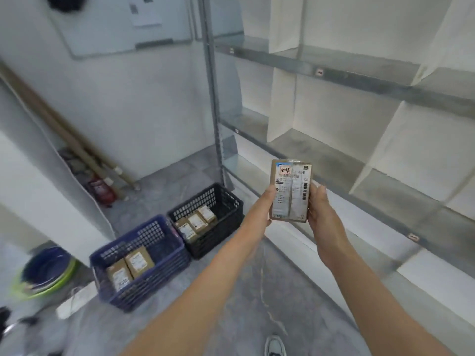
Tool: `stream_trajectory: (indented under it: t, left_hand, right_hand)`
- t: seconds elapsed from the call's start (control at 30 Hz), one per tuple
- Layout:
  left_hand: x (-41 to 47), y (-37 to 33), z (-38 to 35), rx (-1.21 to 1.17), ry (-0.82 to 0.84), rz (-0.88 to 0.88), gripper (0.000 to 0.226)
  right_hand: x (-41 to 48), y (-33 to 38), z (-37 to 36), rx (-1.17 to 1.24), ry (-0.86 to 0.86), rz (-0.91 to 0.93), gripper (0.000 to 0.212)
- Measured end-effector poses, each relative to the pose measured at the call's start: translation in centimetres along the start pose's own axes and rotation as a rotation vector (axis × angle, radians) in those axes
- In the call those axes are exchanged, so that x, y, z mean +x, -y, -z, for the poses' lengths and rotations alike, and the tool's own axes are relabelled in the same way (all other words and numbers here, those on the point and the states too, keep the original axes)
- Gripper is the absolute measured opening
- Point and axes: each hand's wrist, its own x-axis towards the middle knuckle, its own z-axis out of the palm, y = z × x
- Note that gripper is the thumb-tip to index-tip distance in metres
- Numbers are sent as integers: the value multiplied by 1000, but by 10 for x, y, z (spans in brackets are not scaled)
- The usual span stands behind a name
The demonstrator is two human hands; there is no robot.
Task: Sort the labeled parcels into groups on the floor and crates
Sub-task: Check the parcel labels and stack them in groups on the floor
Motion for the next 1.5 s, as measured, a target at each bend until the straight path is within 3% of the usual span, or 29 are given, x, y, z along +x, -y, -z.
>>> stream_trajectory:
  t: [0.23,0.43,0.63,0.73,1.17,1.5]
  left_hand:
    - [78,5,60,-86,-223,97,30]
    - [137,25,96,-166,-330,155,41]
    - [188,40,143,-210,-390,224,28]
    - [219,56,176,-276,-423,256,40]
    - [357,132,330,-421,-461,468,48]
    - [471,208,385,-417,-479,664,50]
  right_hand:
    - [115,-27,-54,-21,199,-140,50]
    - [200,-60,-85,-107,301,-256,54]
    - [274,-97,-127,-185,379,-368,49]
    - [311,-116,-156,-217,410,-419,50]
    - [460,-219,-279,-330,454,-661,50]
    - [569,-326,-311,-403,422,-795,47]
